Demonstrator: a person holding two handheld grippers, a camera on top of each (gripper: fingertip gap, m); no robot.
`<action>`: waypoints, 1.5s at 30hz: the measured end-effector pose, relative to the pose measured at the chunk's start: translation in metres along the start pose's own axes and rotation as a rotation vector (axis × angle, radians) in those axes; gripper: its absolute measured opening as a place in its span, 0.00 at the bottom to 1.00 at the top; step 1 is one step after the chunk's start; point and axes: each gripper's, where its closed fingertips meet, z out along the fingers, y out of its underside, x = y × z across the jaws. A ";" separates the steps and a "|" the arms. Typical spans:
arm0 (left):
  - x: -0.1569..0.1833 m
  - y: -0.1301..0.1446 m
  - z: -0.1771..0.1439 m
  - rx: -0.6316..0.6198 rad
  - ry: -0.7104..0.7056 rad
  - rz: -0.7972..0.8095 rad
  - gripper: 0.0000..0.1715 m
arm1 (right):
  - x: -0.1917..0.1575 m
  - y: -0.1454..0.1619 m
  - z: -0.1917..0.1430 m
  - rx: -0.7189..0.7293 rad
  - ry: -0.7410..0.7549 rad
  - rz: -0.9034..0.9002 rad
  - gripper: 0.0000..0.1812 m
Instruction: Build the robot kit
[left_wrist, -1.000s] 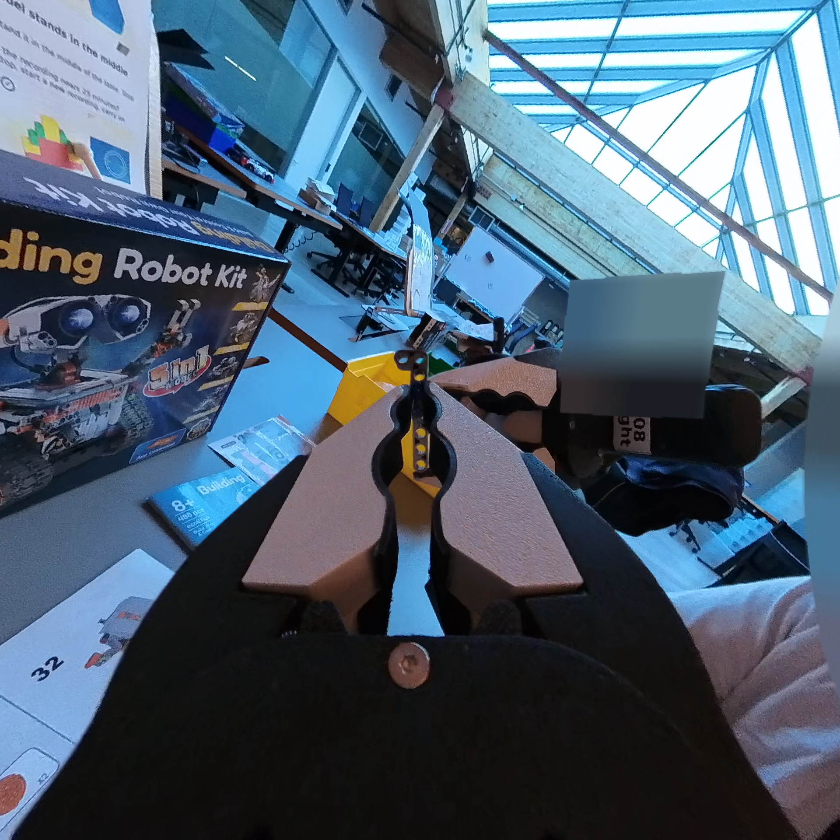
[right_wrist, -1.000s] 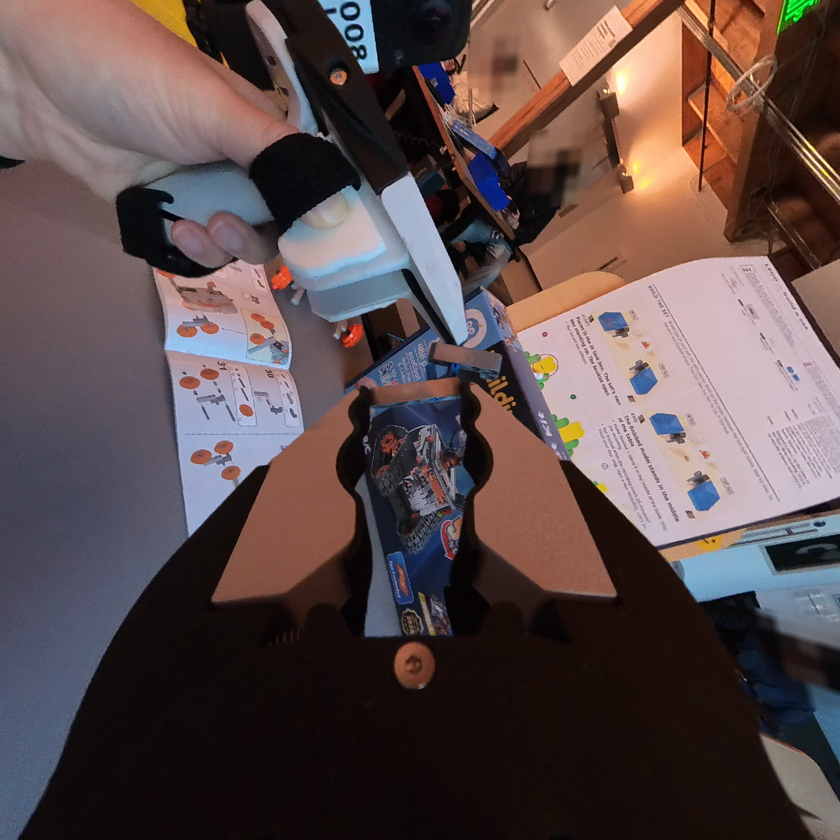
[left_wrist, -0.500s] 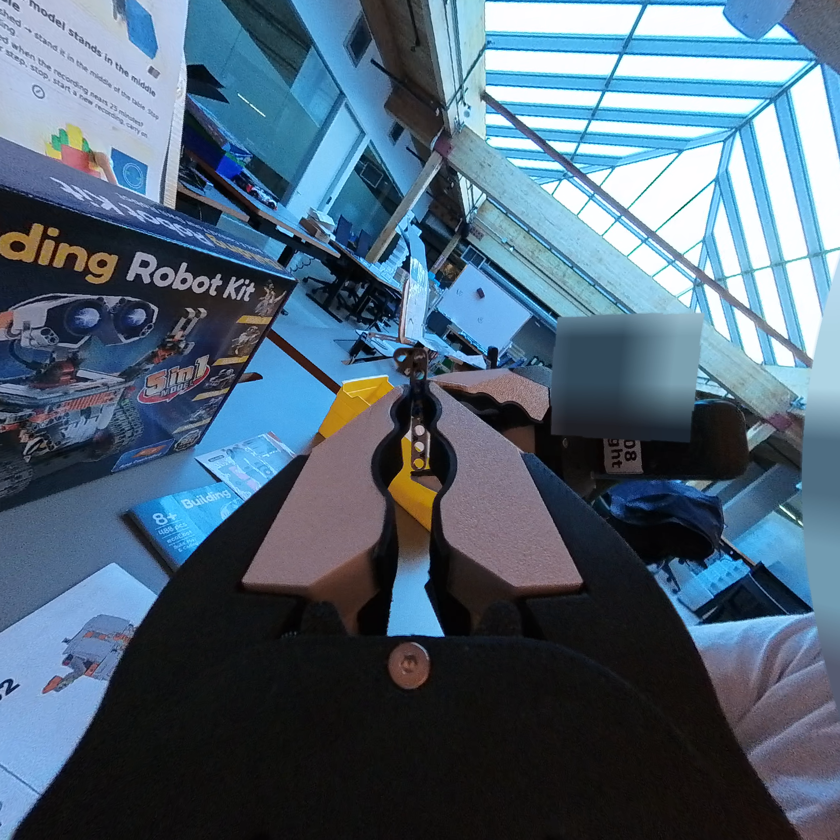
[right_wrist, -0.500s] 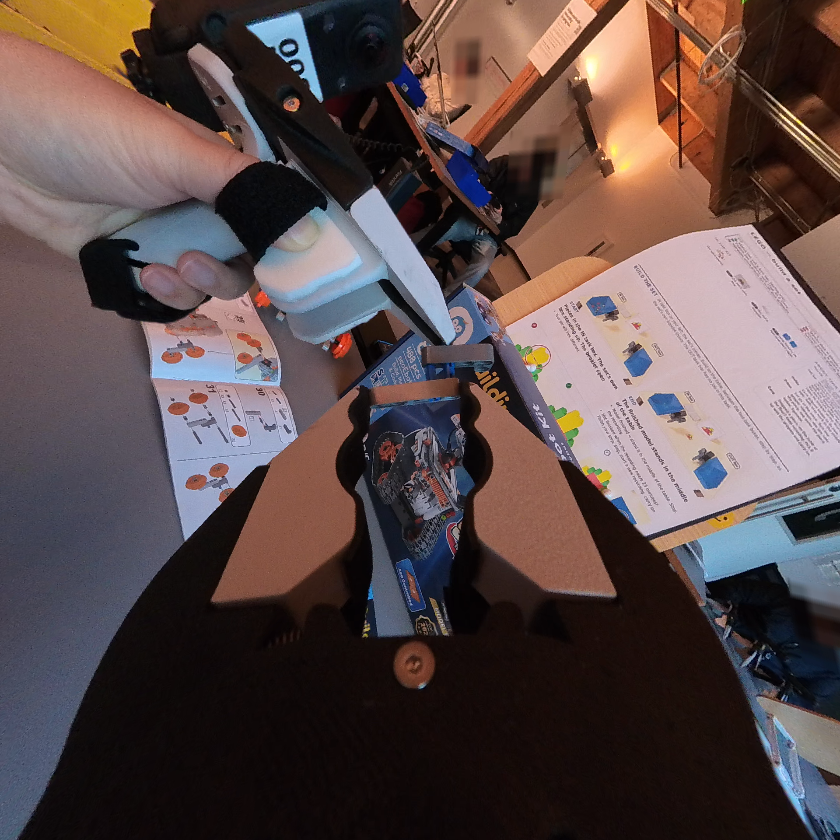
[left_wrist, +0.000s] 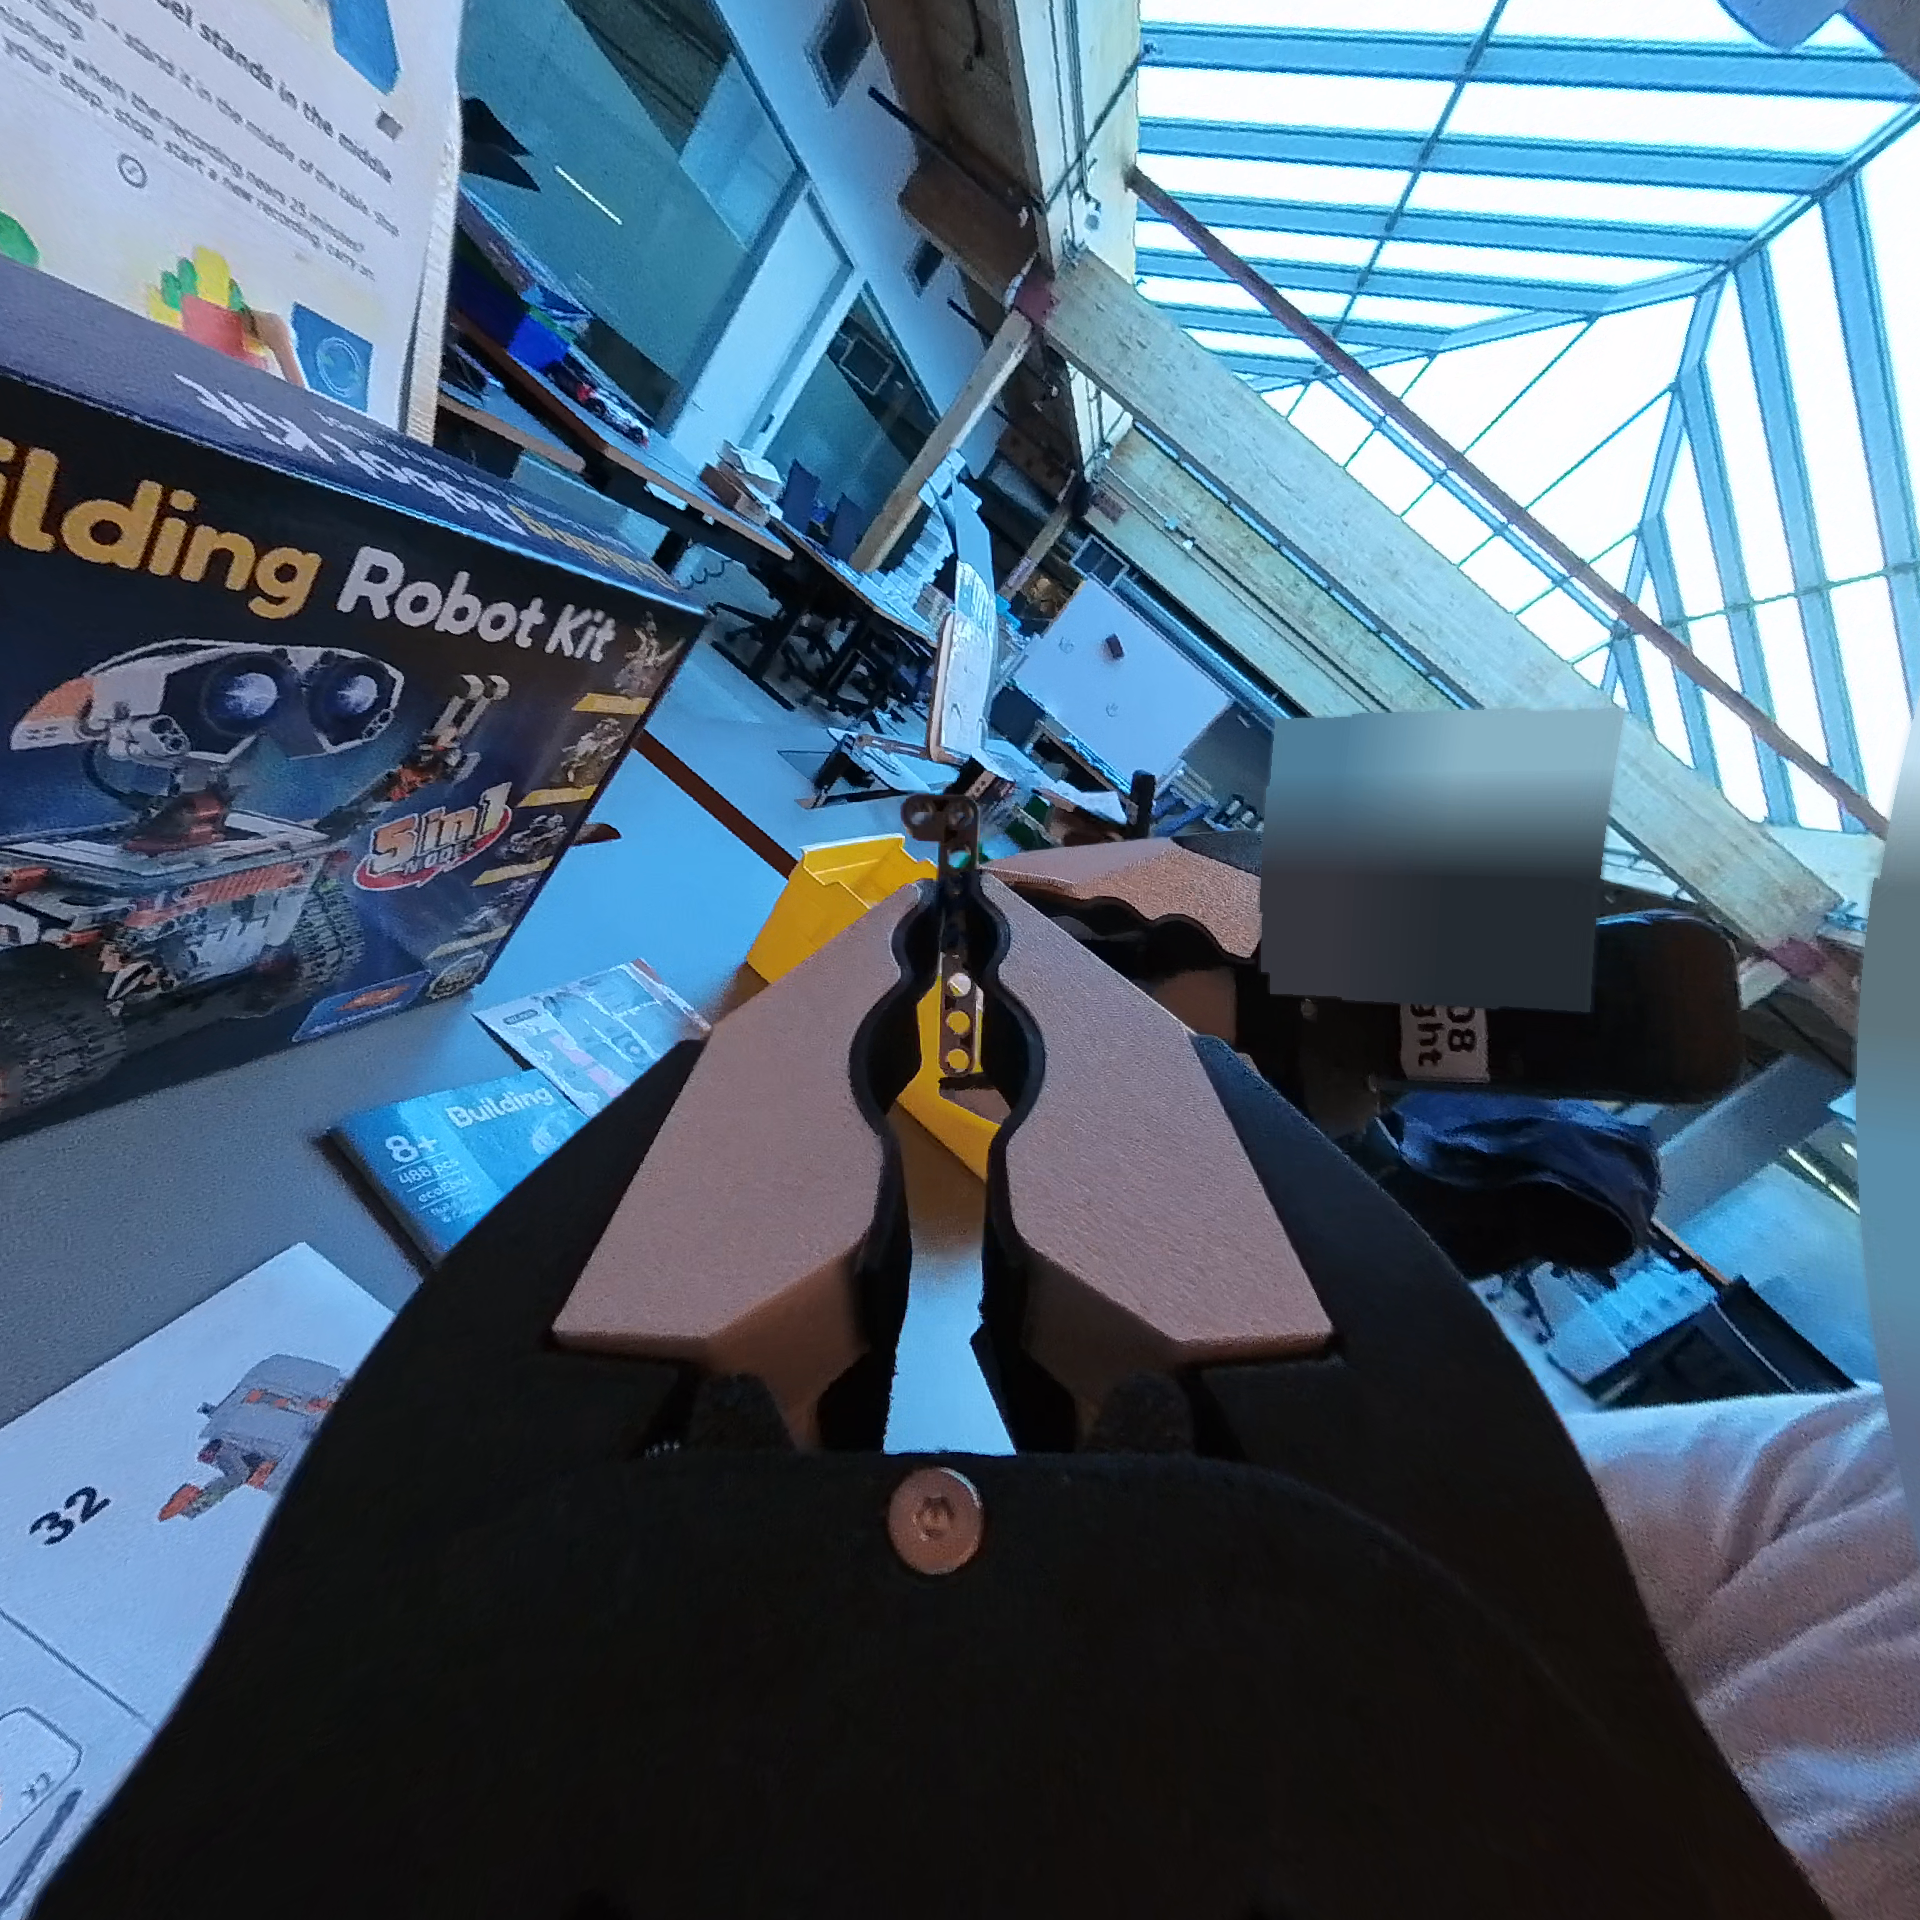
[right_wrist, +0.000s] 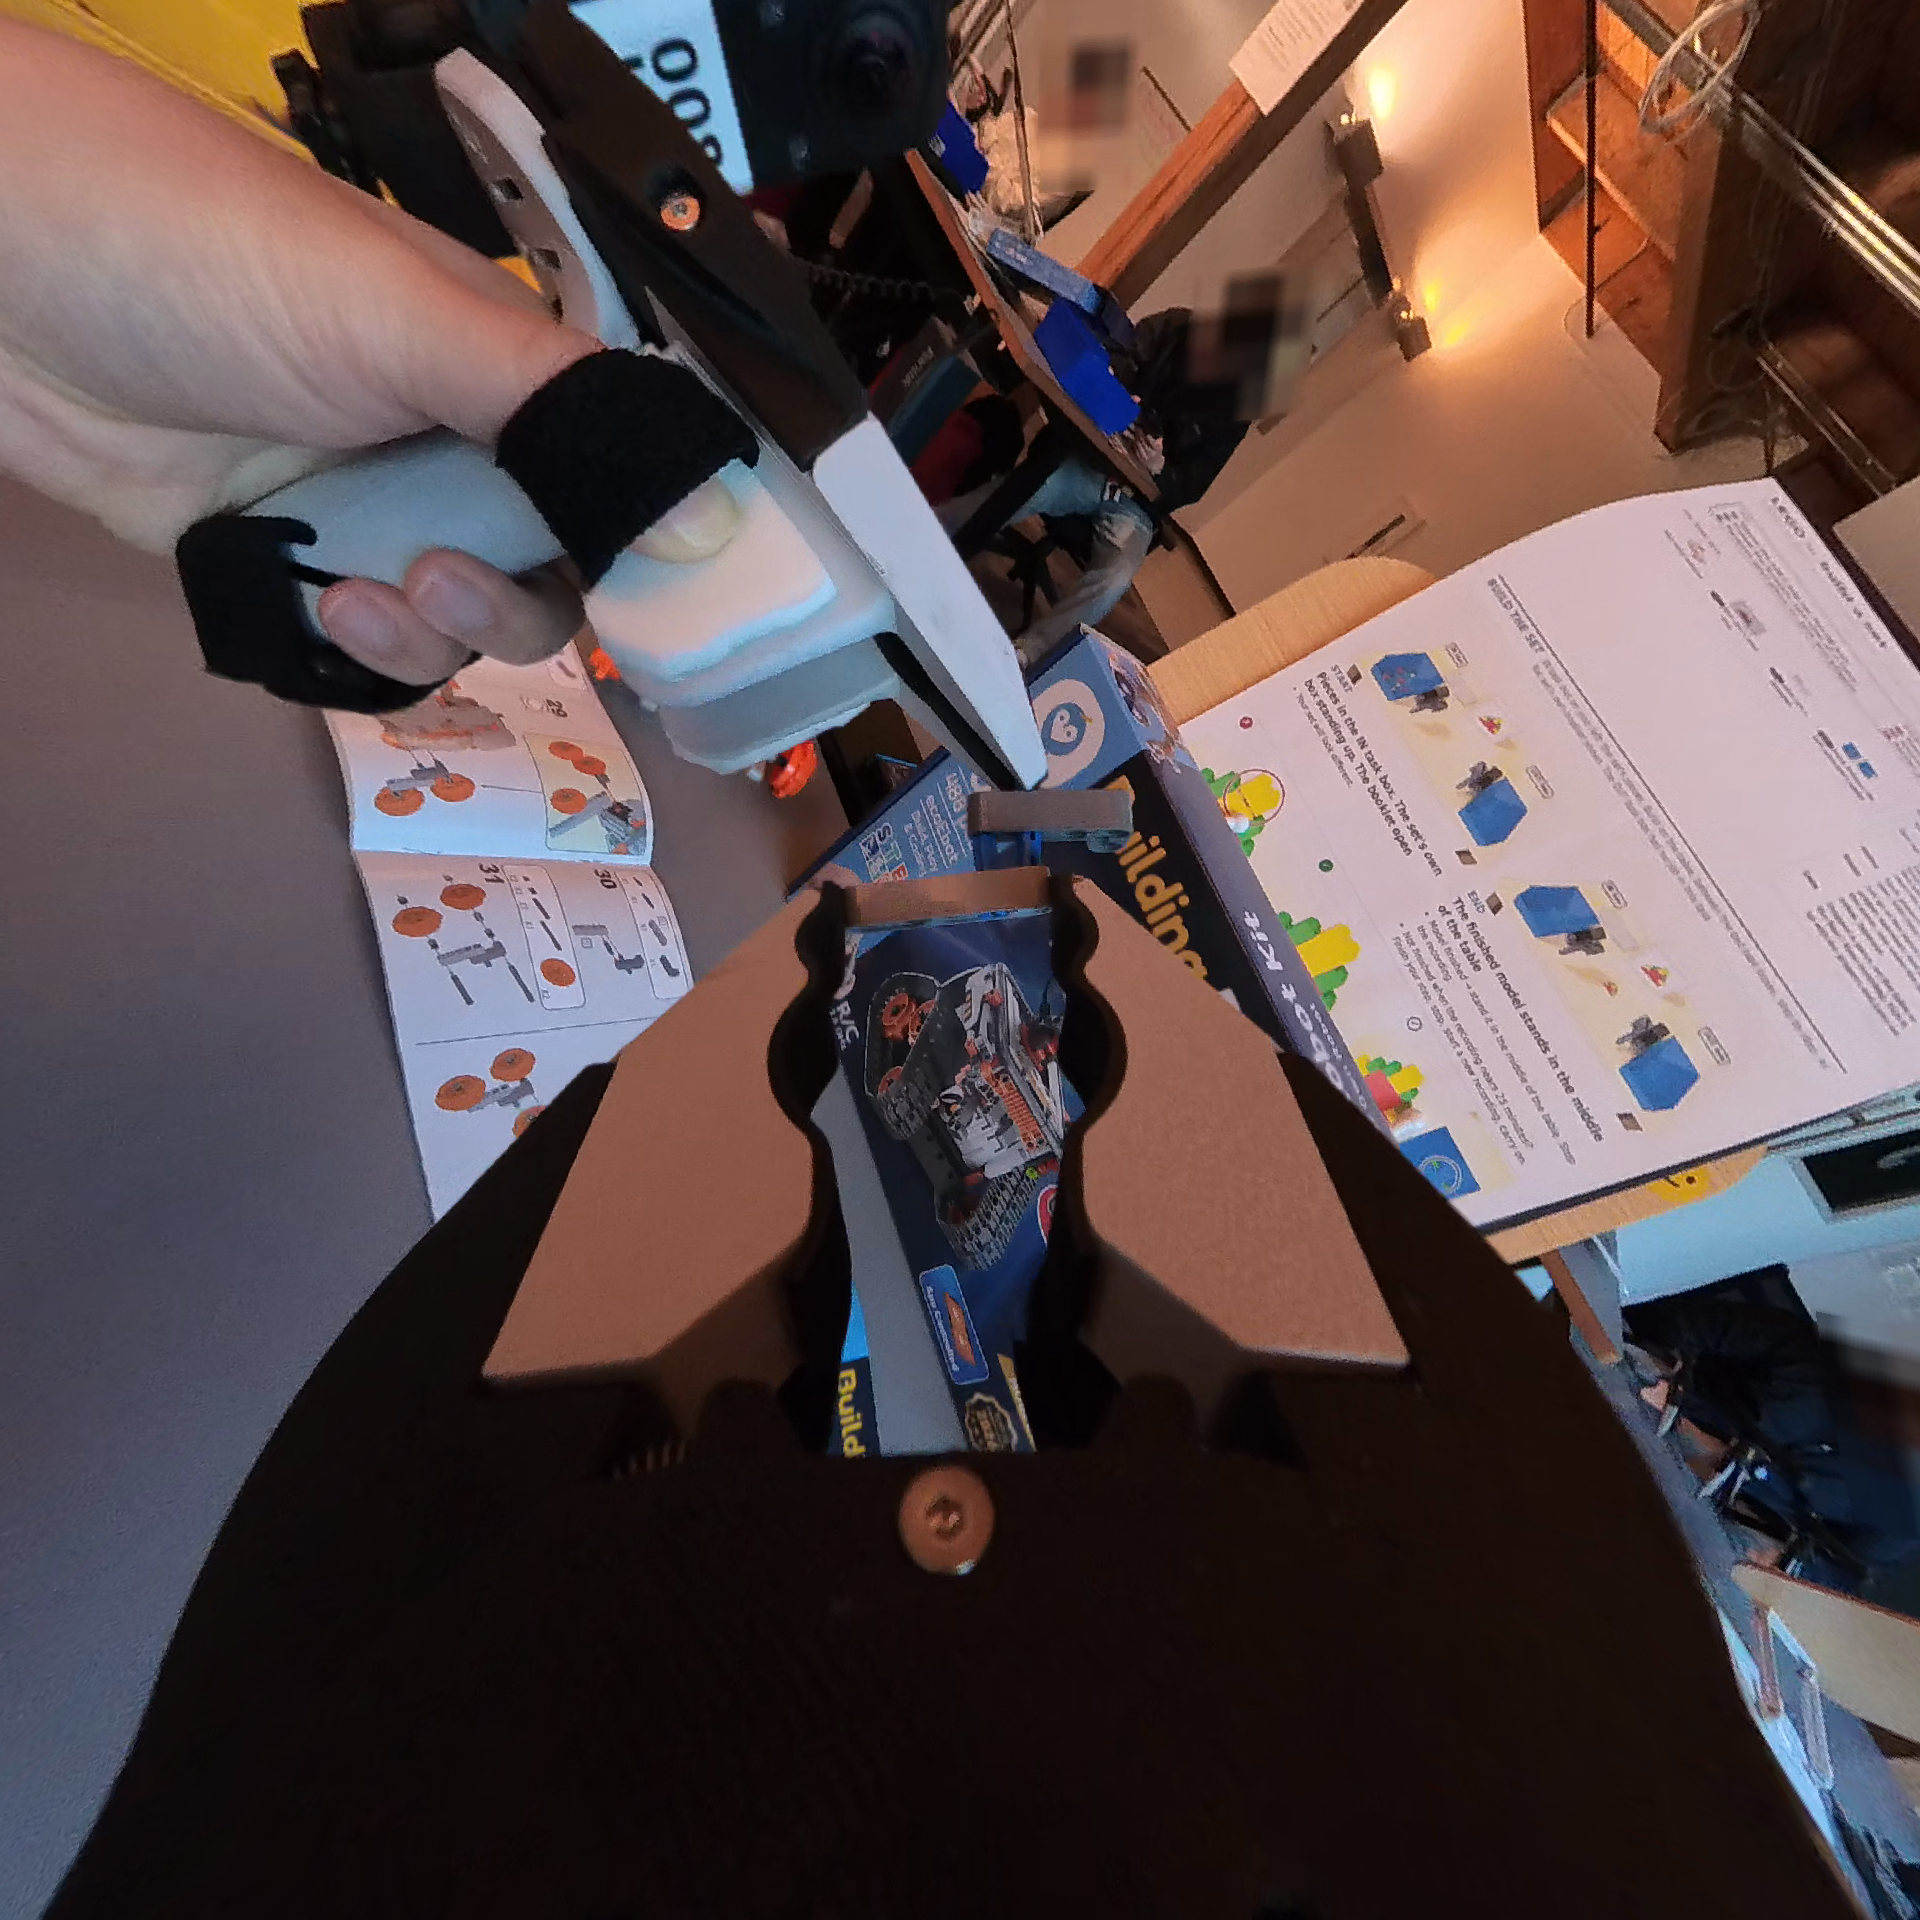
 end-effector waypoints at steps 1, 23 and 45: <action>0.000 0.000 0.002 0.015 -0.003 0.001 0.00 | 0.002 0.001 -0.001 -0.002 0.003 0.005 0.21; -0.010 0.017 0.024 0.020 0.026 -0.047 0.01 | -0.003 -0.006 -0.007 0.091 -0.053 0.043 0.00; -0.007 -0.002 0.005 0.077 0.116 -0.136 0.00 | -0.045 0.104 -0.078 -0.510 -0.319 0.388 0.16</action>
